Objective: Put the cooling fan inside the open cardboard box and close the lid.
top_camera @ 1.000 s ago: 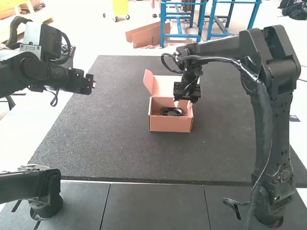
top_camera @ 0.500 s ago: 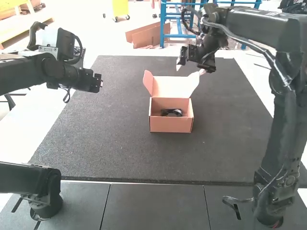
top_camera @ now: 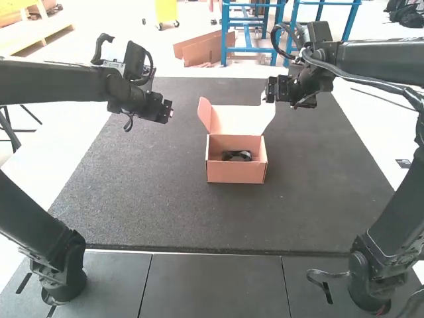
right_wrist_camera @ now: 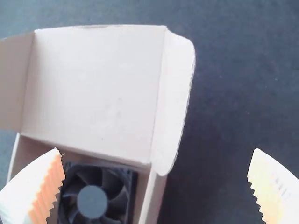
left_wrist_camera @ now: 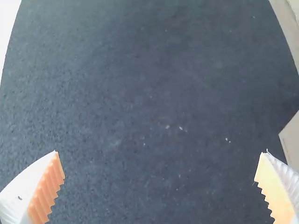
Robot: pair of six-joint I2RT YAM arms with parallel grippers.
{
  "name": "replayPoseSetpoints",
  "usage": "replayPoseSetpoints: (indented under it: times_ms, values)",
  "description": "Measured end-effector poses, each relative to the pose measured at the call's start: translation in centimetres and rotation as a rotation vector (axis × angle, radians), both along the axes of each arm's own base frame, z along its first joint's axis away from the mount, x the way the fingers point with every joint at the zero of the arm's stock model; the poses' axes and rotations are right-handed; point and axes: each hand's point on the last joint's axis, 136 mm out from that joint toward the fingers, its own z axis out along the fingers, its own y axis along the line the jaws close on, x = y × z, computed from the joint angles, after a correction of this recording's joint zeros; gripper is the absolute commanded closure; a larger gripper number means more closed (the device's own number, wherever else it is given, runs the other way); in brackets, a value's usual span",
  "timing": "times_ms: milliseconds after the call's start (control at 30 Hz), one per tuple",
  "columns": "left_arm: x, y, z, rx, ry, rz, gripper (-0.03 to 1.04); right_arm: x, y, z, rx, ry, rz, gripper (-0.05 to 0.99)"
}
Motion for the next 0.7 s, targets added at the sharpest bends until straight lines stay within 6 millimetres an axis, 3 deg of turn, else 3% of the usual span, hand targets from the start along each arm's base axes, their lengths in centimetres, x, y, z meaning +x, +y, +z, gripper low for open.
replayPoseSetpoints:
  times_ms: [233,500,700]
  values:
    - [3.7,-1.1,-2.2,0.004,0.023,0.002,0.04,1.7,0.5,1.2,-0.069,-0.12,0.09,0.03]
    - [7.5,-2.0,-3.8,0.004,0.042,0.009,0.04,4.5,0.1,-1.3,-0.071,-0.035,0.049,0.02]
    - [9.9,-2.0,-3.3,-0.002,0.021,0.022,0.04,6.1,-1.3,-1.7,-0.015,0.01,-0.043,0.02]
